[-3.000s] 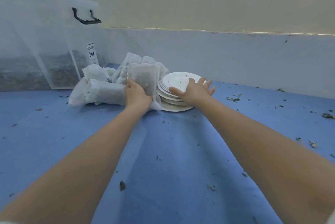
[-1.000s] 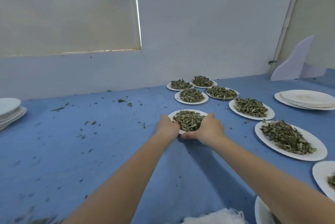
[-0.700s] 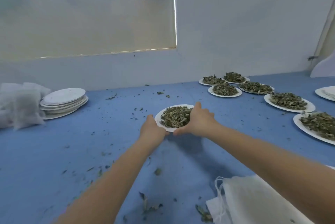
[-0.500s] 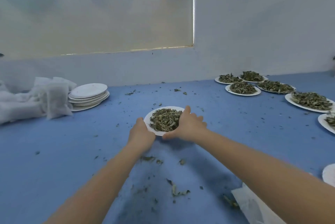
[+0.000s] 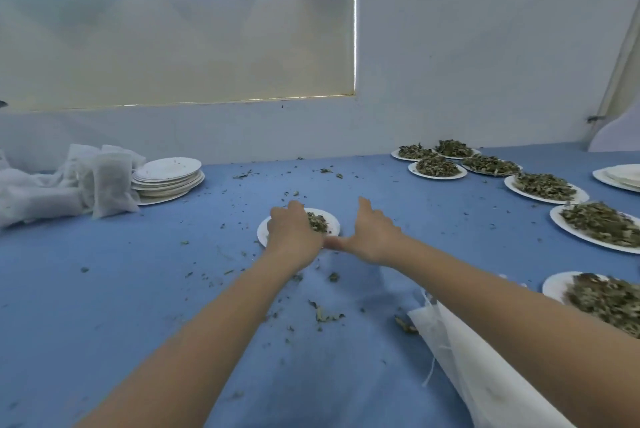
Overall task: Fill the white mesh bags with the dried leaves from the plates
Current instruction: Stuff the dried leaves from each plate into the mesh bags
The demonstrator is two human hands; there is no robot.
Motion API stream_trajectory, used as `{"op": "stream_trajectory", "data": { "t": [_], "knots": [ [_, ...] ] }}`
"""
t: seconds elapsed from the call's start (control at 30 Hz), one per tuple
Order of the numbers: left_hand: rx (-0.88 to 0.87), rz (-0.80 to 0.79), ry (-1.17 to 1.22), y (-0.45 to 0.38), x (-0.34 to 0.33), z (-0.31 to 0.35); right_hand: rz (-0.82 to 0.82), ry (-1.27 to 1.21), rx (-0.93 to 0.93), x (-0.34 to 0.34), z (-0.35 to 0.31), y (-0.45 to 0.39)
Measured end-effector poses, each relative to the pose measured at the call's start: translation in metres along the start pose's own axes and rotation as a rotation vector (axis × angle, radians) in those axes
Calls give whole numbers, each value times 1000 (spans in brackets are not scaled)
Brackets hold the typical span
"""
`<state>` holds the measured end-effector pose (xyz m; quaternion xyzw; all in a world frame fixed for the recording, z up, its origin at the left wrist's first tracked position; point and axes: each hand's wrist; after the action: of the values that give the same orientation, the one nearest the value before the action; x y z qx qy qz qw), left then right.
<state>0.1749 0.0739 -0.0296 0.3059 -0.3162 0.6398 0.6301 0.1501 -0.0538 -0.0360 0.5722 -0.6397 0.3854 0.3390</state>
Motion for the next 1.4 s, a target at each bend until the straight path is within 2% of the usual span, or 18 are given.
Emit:
{"op": "stream_trajectory", "data": {
  "t": [0.13,0.23,0.37,0.57,0.67,0.8,0.87,0.93,1.07,1.13,1.2,1.3,1.4],
  "knots": [
    [-232,-97,91,46,-16,35,24,109,47,39,16,48],
    [-339,-135,33,86,-32,59,29,196,79,64,32,89],
    [-398,-205,-103,120,-61,76,-21,332,98,76,58,128],
    [-425,-225,-257,122,-95,66,-155,488,57,65,98,153],
    [-422,-175,-252,119,-106,57,-61,512,109,61,107,157],
    [-445,-84,-101,119,-108,56,159,344,197,64,112,157],
    [-471,-78,-47,115,-102,59,216,302,215,66,111,155],
    [-501,-86,-62,110,-97,62,185,303,226,68,111,151],
    [-536,-88,-130,105,-98,58,-37,403,199,63,115,145],
    [-539,-93,-148,105,-102,53,-4,356,187,58,117,143],
    [-522,-92,-81,107,-104,50,71,310,213,58,117,142],
    [-458,-100,206,110,-97,53,186,227,312,66,115,139],
    [-378,-159,455,109,-80,62,300,50,311,79,104,134]
  ]
}}
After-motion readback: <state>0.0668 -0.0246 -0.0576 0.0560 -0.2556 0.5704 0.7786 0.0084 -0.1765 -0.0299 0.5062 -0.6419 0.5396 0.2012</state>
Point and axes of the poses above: each hand's wrist, its own y-axis away from the middle knuckle, its own x-axis out of the back of the hand, z = x × y, and after that the axes turned 12 degrees about x, right-handed
